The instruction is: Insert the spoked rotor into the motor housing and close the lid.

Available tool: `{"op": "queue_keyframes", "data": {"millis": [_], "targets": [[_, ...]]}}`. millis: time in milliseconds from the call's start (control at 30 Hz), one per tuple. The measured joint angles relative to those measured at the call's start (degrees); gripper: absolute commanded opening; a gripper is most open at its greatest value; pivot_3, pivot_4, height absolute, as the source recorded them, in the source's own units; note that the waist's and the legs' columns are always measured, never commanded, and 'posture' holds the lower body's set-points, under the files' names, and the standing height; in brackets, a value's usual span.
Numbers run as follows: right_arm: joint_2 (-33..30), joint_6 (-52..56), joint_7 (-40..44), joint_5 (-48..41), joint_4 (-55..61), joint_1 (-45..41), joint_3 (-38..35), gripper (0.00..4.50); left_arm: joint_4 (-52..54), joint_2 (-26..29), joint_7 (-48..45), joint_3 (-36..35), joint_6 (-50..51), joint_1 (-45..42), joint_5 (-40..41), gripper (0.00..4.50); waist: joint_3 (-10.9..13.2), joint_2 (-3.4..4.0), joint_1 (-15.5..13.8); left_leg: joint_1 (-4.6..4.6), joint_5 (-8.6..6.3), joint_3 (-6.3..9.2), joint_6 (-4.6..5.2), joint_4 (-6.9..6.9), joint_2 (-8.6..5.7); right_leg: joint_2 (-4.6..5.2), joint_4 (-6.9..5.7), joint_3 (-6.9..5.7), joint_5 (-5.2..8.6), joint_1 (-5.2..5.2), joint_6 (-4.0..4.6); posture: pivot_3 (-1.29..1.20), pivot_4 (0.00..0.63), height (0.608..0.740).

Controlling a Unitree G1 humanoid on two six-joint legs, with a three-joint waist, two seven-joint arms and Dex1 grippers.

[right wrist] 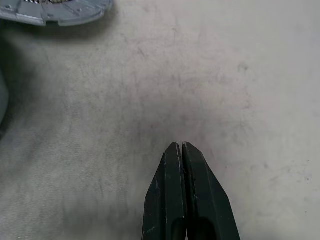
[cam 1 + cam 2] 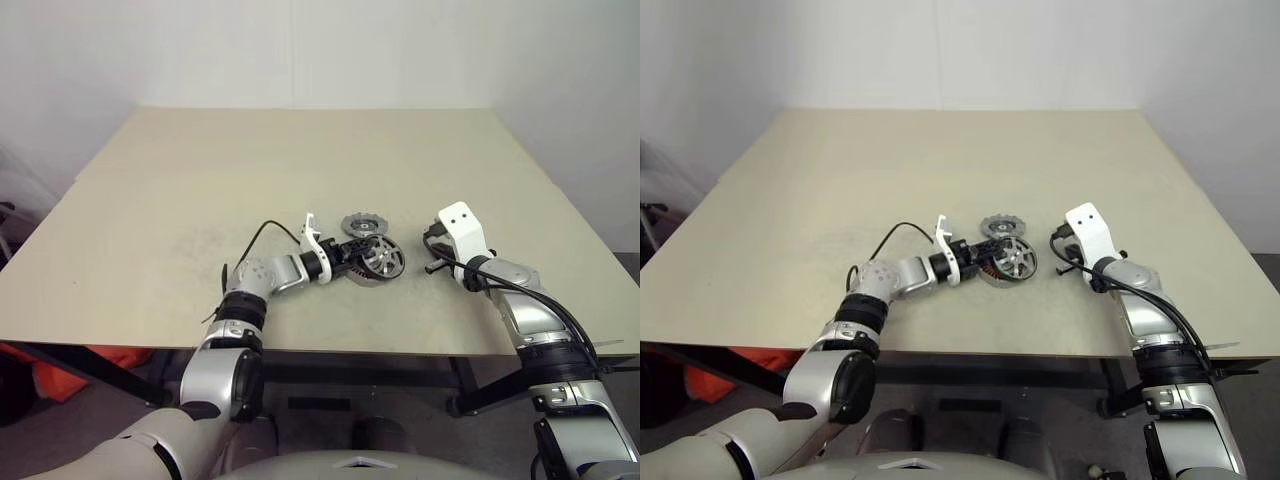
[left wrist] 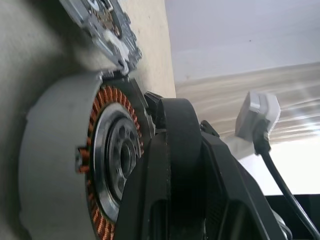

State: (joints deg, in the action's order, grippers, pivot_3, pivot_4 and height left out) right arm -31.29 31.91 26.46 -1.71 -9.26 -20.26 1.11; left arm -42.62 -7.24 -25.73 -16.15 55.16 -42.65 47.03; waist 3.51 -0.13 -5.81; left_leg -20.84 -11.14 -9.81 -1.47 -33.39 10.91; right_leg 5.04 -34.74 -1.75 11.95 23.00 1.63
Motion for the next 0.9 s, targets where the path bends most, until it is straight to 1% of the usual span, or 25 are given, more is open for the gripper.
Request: {"op": "queue_keyframes", "data": {"millis": [267, 600, 667, 700, 767, 900], "targets": [[0.1, 0.0, -0.3, 0.0, 0.0, -0.1, 0.0, 0.00, -2.3, 0.1, -1.6, -2.0, -1.7, -1.0, -1.1, 0.55, 0.0, 0.00, 0.0, -0.01, -0.01, 0.00, 0.05, 0.00, 0.00, 0.01, 0.01, -0.01, 0.00, 0.00, 0.00, 0.00, 0.000, 0.740], [0.4, 0.0, -0.2, 0.0, 0.0, -0.6, 0.0, 0.00, -2.8, 0.1, -3.3, -2.2, -2.5, -1.1, -2.5, 0.55, 0.0, 0.00, 0.0, 0.00, 0.01, 0.00, 0.06, 0.00, 0.01, 0.01, -0.02, -0.01, -0.01, 0.00, 0.00, 0.00, 0.000, 0.740], [0.4, 0.0, 0.0, 0.0, 0.0, -0.9, 0.0, 0.00, -2.8, 0.1, -3.8, -2.2, -2.6, -1.0, -2.8, 1.20, 0.0, 0.01, 0.0, -0.01, 0.01, 0.00, 0.07, 0.00, 0.01, 0.02, -0.01, -0.01, -0.01, 0.00, 0.00, 0.00, 0.000, 0.740], [0.4, 0.0, 0.1, 0.0, 0.0, -1.1, 0.0, 0.00, -2.7, 0.2, -3.9, -2.2, -2.8, -1.0, -3.0, 1.39, 0.0, 0.01, 0.0, -0.01, 0.01, 0.00, 0.08, 0.00, 0.01, 0.02, 0.00, -0.01, -0.01, 0.00, 0.00, 0.00, 0.000, 0.740], [0.4, 0.0, 0.2, 0.0, 0.0, -1.2, 0.0, 0.00, -2.4, 0.2, -4.0, -2.5, -3.3, -1.0, -3.2, 2.00, 0.0, 0.01, 0.0, -0.02, 0.00, 0.00, 0.09, 0.00, 0.01, 0.02, 0.01, -0.01, -0.01, 0.00, 0.00, 0.00, 0.000, 0.740], [0.4, 0.0, 0.3, 0.0, 0.0, -1.4, 0.1, 0.00, -2.1, 0.5, -3.6, -3.4, -4.5, -1.0, -3.4, 2.00, 0.0, 0.00, 0.0, -0.01, -0.01, 0.00, 0.12, 0.00, -0.02, 0.10, 0.01, -0.01, -0.01, -0.01, 0.00, 0.00, 0.000, 0.740]]}}
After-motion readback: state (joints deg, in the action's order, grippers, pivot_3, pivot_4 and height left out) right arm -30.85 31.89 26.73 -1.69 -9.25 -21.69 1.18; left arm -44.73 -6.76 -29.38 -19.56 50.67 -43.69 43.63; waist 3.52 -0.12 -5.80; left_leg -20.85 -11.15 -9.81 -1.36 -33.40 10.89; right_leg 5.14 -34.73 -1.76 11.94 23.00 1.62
